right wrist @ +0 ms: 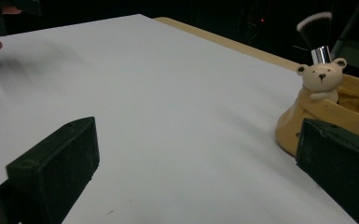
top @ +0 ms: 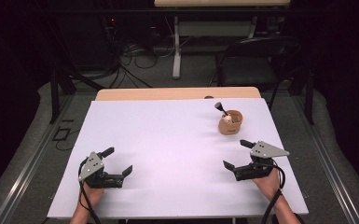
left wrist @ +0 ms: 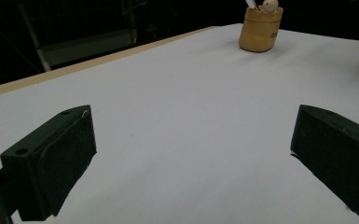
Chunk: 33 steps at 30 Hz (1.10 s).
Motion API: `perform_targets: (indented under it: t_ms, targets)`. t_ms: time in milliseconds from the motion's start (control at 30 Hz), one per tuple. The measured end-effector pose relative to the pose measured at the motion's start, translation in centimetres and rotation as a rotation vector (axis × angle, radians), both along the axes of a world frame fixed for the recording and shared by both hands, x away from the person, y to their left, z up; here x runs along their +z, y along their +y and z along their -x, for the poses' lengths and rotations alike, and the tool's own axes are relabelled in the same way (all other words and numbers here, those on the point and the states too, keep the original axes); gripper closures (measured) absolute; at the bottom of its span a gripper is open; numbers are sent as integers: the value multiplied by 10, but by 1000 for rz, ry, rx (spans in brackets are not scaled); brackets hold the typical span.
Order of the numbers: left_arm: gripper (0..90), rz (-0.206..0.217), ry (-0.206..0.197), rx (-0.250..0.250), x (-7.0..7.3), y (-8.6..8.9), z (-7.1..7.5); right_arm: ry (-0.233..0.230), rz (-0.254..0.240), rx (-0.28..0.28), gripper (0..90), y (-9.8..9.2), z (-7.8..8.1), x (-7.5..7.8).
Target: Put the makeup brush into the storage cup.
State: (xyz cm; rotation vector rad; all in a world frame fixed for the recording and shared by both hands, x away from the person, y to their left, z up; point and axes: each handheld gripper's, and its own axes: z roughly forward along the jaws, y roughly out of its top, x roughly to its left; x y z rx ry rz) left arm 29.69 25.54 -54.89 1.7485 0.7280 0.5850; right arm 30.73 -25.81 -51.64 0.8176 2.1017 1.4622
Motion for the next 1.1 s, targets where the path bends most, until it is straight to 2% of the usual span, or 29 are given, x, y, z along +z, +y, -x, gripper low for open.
perform_targets:
  t_ms: [133,600,767,1100]
  targets:
    - [2,0,3,-4,-1,2,2,-2,1,12,0,-3,9,-6]
    - [2,-1,8,-5,-4,6,9,15,15,-8,0,-13,26,-17]
    - [2,-6,12,-9,-5,7,12,13,29,0,0,-10,28,-19]
    - [1,-6,9,-14,-6,9,19,18,24,-2,0,-10,27,-20]
